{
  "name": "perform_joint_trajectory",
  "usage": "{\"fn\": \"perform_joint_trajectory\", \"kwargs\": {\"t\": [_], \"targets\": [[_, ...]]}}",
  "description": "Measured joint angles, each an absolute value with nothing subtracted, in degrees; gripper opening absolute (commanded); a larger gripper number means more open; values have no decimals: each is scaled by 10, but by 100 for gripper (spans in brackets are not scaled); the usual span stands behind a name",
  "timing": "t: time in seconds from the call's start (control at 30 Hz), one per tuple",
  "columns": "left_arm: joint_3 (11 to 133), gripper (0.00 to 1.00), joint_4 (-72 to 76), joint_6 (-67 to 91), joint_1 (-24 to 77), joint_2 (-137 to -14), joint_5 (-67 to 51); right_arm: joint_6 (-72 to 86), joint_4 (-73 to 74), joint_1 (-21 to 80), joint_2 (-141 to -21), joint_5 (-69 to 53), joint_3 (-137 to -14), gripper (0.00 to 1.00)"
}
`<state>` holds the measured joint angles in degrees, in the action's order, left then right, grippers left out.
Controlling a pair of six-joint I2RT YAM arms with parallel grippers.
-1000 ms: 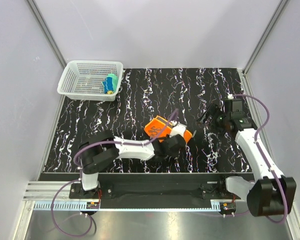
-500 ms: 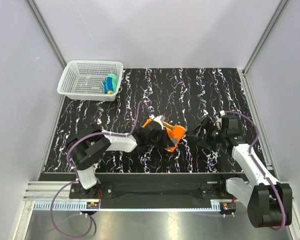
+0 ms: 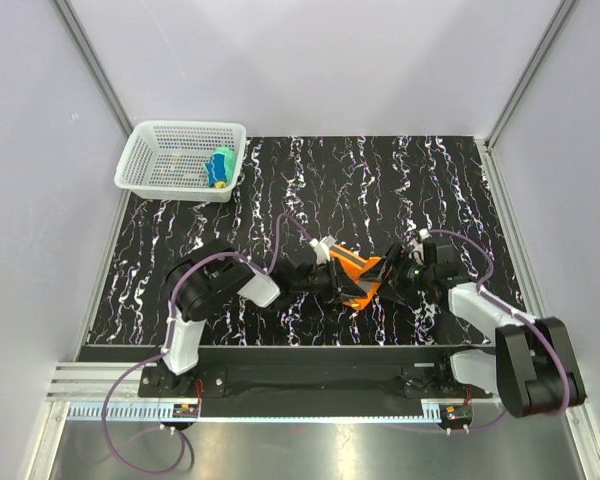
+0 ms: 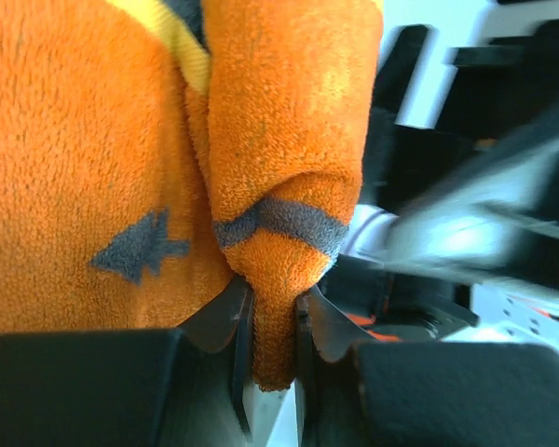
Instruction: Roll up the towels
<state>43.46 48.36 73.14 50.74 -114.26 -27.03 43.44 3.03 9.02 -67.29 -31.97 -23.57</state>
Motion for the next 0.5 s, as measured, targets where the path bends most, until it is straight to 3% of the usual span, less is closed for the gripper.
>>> {"fn": "perform_joint_trajectory", "kwargs": {"t": [0.2, 0.23, 0.3, 0.33, 0.37, 0.5], "targets": [[454, 2, 507, 750, 500, -1171, -319, 445, -23, 122, -724, -295, -218, 70], [455, 3, 508, 754, 498, -1176, -326, 446, -28, 123, -728, -294, -218, 61], [457, 7, 509, 757, 495, -1185, -337, 448, -38, 125, -735, -293, -218, 52], [458, 11, 510, 758, 494, -1187, -342, 449, -43, 127, -737, -293, -218, 46], [458, 22, 511, 760, 493, -1189, -345, 449, -47, 129, -738, -294, -218, 43], [458, 38, 506, 753, 489, -1190, -352, 451, -51, 132, -742, -291, -220, 34]]}}
